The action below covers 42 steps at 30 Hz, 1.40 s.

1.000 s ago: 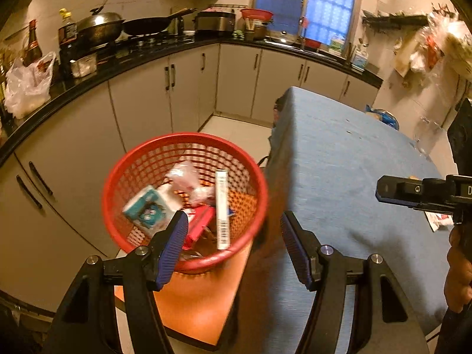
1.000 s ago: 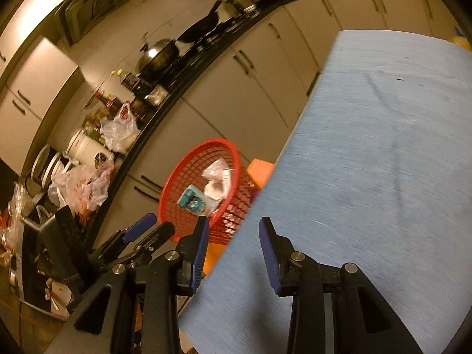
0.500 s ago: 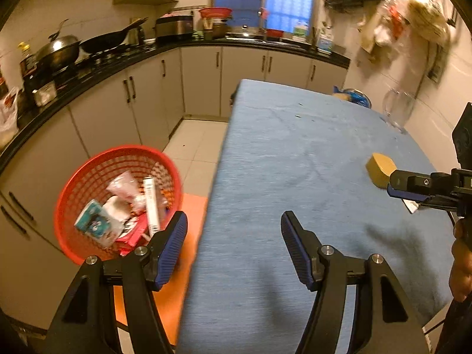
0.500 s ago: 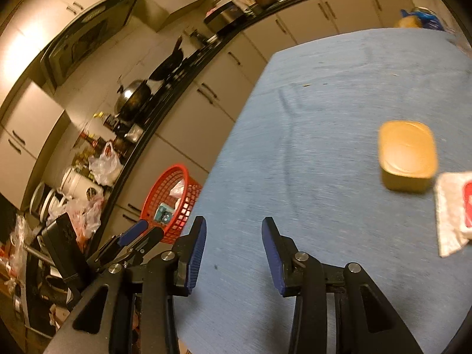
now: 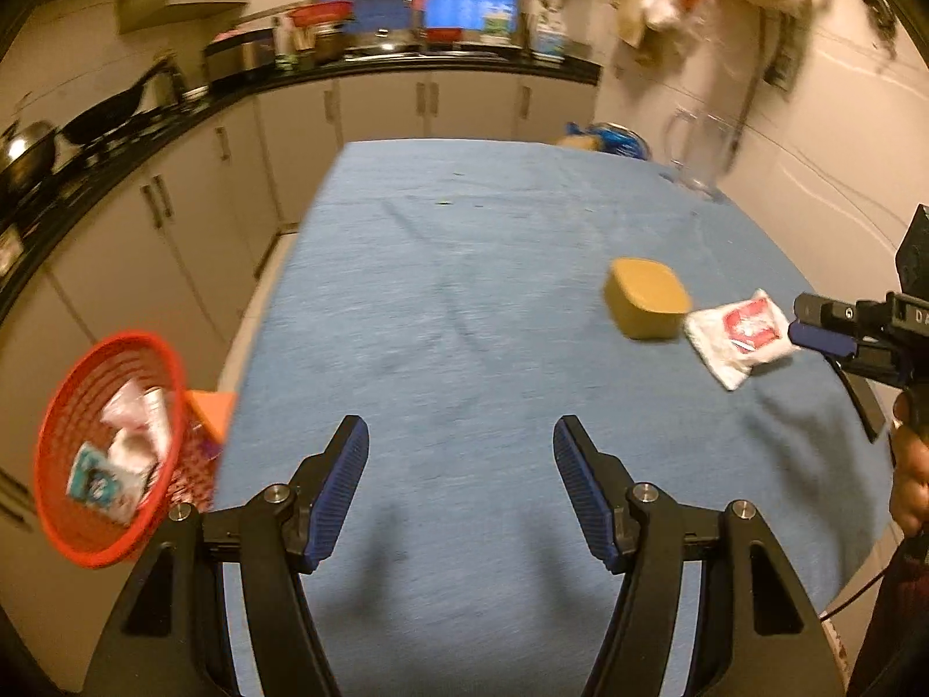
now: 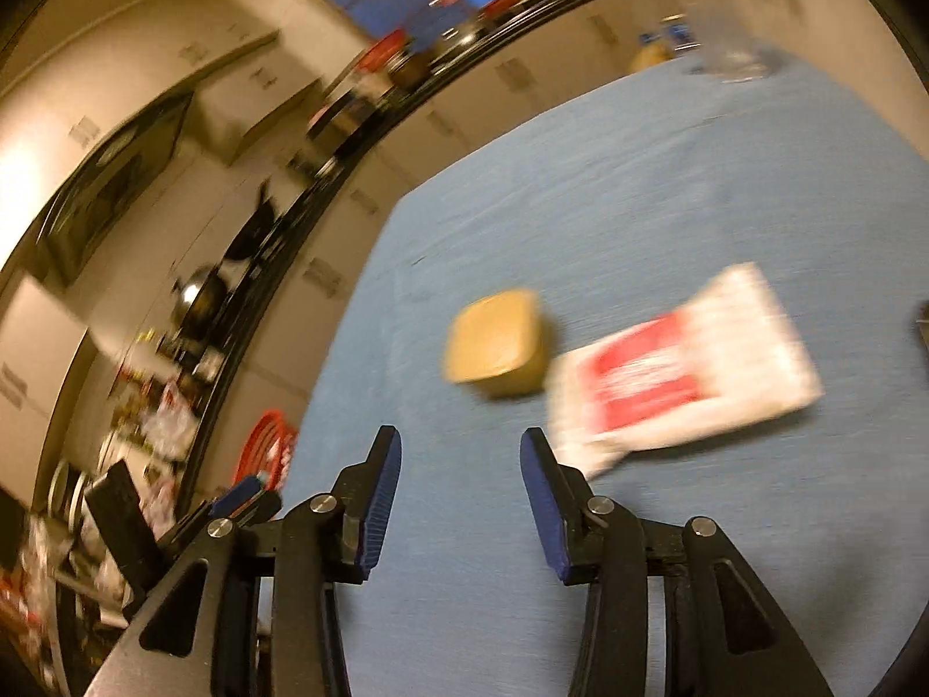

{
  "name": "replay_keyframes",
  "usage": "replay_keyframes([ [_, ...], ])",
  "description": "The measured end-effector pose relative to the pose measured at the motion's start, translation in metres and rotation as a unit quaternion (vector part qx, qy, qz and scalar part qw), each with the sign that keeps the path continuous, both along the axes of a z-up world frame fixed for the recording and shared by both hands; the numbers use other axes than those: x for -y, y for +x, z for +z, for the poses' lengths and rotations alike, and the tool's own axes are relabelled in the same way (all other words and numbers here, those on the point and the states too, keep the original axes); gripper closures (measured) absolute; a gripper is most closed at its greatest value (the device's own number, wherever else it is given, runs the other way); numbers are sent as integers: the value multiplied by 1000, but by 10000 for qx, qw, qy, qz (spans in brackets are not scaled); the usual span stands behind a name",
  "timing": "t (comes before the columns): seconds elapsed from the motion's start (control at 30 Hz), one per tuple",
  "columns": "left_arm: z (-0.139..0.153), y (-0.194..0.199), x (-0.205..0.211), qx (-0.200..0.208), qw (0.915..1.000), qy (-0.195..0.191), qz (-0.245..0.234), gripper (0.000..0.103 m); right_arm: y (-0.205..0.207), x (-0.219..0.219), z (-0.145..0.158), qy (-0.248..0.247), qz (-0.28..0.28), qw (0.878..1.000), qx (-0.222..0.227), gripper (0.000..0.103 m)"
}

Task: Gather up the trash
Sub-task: 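Move both open tools back to the table toward the yellow container, then grasp the yellow container with the left tool while the right tool grasps the wet-wipe pack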

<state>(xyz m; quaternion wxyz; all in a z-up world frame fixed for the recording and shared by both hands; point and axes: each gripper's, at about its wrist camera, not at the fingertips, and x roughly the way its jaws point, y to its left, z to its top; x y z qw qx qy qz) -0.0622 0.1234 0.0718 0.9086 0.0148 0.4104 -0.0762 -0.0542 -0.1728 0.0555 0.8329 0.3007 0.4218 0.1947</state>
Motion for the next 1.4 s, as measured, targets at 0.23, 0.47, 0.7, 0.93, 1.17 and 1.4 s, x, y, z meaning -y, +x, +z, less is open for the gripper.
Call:
replay_keyframes([
  [0.23, -1, 18, 50, -67, 9988, 97, -479, 37, 8, 73, -11, -439, -854, 9946, -389, 47],
  [0.47, -4, 39, 66, -209, 9979, 48, -615, 37, 35, 86, -29, -496, -975, 9918, -657, 47],
  [0.7, -8, 57, 60, -266, 9983, 70, -514, 37, 28, 49, -31, -205, -30, 9982, -557, 47],
  [0.93, -13, 75, 56, -338, 9981, 22, -509, 35, -11, -2, 16, -1391, 1271, 9820, 102, 37],
  [1.17, -13, 103, 57, -595, 9963, -279, -561, 34, 20, -41, 15, -2315, 1721, 9562, 503, 14],
  [1.4, -8, 121, 61, -728, 9947, -395, -610, 30, 6, -90, -13, -3501, 2525, 8997, 653, 16],
])
